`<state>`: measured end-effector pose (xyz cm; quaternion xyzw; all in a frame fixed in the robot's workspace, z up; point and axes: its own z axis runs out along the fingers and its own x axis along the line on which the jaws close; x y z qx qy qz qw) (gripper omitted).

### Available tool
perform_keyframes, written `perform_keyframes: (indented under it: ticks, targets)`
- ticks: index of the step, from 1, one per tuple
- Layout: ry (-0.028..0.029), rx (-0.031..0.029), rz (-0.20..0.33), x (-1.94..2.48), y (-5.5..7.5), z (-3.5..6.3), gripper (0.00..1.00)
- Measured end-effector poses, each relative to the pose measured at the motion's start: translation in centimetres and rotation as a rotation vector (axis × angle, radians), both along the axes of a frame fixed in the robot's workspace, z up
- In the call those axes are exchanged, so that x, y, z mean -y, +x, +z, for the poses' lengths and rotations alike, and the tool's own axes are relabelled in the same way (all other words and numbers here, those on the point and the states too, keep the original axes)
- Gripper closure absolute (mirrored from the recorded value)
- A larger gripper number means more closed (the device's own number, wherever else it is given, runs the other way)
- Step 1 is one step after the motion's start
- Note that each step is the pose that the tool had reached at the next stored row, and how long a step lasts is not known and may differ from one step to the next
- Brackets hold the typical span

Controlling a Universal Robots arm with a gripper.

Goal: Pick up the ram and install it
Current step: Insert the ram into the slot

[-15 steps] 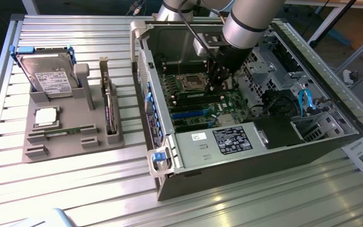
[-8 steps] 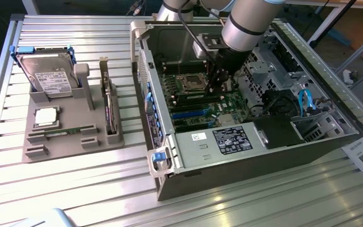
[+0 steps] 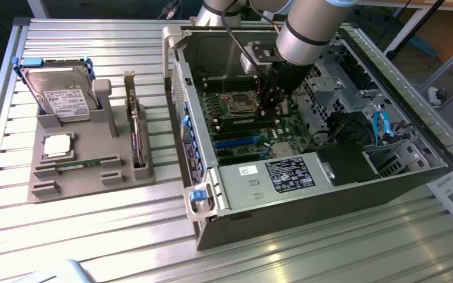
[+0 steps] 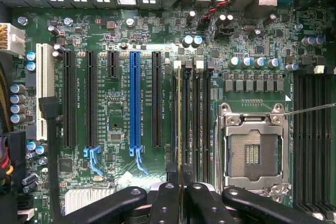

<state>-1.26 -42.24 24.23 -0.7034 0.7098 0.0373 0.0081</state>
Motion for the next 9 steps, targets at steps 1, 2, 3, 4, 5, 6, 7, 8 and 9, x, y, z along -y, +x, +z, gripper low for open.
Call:
perform_keyframes:
  ticks: [1,2,3,4,5,6,7,8,9]
  targets:
    - [0.0001,0.0000,-0.004,0.00,0.00,-0.02,0.88]
    - [0.0001,0.0000,-0.004,0.00,0.00,-0.02,0.88]
    - [0.0001,0.0000,-0.005,0.00,0.00,-0.02,0.88]
    - [0.0001,0.0000,-0.005,0.00,0.00,-0.02,0.88]
    - [0.0001,0.0000,-0.005,0.00,0.00,-0.02,0.88]
    - [0.0001,0.0000,-0.005,0.00,0.00,-0.02,0.88]
    - [0.0001,0.0000,-0.005,0.00,0.00,-0.03,0.88]
    - [0.0006,0.0002,-0.005,-0.01,0.00,-0.10,0.88]
    - [0.0002,0.0001,-0.005,0.00,0.00,-0.17,0.88]
